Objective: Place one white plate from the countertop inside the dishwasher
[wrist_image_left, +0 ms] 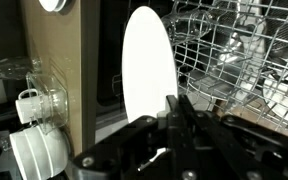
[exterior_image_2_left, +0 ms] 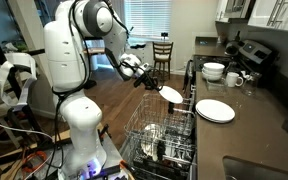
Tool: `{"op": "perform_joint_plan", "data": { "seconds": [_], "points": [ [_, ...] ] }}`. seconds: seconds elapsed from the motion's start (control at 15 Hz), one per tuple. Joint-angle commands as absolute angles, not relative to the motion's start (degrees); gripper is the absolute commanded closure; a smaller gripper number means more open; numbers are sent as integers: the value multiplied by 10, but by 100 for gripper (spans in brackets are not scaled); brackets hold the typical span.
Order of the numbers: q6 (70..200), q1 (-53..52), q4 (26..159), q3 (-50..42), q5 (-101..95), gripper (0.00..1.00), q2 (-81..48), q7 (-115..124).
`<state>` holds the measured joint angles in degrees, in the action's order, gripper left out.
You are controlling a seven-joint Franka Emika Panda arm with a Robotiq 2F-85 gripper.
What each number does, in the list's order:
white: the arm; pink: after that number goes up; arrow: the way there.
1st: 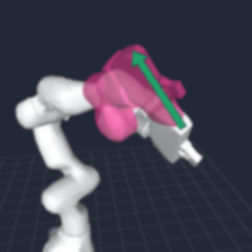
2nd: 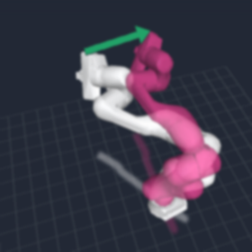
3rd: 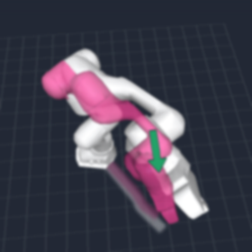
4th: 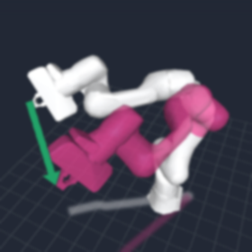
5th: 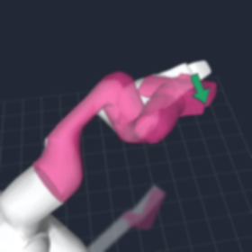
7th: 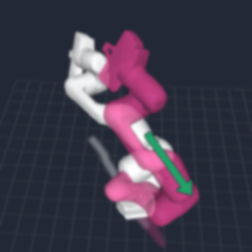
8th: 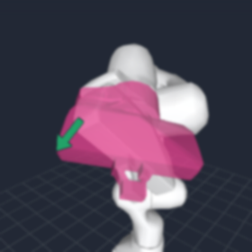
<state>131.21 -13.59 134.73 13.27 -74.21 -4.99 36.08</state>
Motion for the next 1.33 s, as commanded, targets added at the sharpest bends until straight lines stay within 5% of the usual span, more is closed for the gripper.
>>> {"op": "perform_joint_plan", "data": {
  "seconds": [0.0,0.6,1.27],
  "points": [
    [1401,-108,1390,114,-671,98,20,276],
    [1523,-94,1488,47,-342,98,128,4],
    [1573,-153,1490,-18,108,98,53,-380]
  ]
}}
